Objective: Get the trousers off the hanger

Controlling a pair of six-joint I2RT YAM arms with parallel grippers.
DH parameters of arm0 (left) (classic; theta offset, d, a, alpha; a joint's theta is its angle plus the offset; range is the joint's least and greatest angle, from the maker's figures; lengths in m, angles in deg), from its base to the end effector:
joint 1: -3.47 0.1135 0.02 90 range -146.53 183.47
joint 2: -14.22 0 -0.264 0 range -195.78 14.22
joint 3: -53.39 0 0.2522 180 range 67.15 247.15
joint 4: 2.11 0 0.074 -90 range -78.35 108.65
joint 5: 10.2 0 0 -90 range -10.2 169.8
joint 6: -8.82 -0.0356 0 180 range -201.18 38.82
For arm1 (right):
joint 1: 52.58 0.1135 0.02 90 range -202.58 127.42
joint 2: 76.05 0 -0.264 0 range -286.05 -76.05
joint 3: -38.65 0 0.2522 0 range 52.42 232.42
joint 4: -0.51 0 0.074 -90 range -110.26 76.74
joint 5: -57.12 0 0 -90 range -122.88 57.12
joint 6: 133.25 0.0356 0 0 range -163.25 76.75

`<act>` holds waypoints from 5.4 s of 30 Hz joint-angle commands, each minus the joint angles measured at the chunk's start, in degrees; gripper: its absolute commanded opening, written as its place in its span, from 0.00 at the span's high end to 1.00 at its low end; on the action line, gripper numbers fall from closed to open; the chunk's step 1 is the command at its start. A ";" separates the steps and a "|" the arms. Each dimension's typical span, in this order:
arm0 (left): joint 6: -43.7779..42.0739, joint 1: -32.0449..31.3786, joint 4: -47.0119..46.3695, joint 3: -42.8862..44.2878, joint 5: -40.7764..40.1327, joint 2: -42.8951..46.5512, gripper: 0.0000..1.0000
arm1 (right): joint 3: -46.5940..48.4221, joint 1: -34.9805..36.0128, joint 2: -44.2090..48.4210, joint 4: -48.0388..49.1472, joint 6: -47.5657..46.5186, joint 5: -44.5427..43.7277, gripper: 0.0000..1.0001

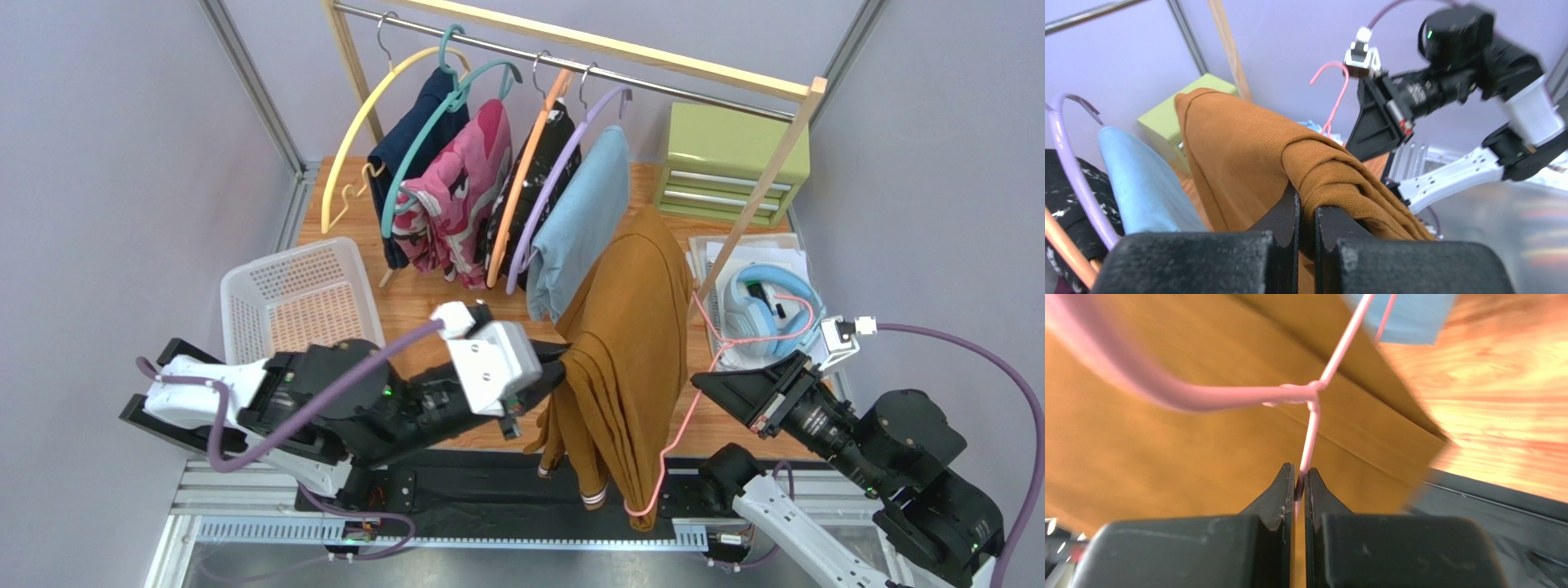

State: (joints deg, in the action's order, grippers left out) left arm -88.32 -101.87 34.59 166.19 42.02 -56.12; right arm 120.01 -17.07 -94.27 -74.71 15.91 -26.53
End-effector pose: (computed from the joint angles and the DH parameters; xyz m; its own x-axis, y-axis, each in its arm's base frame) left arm -0.0369 -0.2168 0.5426 0.0884 -0.0490 -0.9949 0.9196 0.3878 0.0627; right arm -0.0103 -0.0025 0.3981 -0.6586 0.5784 -0.4814 -0.1948 0.4869 0.8515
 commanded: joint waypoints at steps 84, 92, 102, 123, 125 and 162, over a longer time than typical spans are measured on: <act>27.70 94.69 30.59 -5.44 14.64 16.65 1.00 | -4.22 0.18 -2.79 -0.16 -18.82 -5.12 1.00; 28.58 107.70 26.64 -1.58 22.65 11.03 1.00 | -4.58 0.26 -3.40 0.37 -18.99 -3.63 1.00; 31.66 113.78 26.19 12.11 30.65 2.41 1.00 | -4.40 0.26 -4.81 1.07 -18.73 -2.66 1.00; 35.96 119.58 31.81 -30.13 9.32 17.61 1.00 | -5.98 0.18 -5.34 3.09 -17.49 0.33 1.00; 36.14 120.19 32.60 -30.66 6.42 17.79 1.00 | -5.81 0.18 -5.42 3.09 -17.50 0.33 1.00; 36.57 119.78 32.43 -19.86 60.54 31.32 0.14 | 3.32 0.18 -15.26 5.64 -21.89 0.16 1.00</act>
State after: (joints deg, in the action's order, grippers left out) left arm -52.95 22.26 70.41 144.47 91.13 -25.09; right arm 119.24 -17.07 -107.19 -73.79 -3.48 -24.85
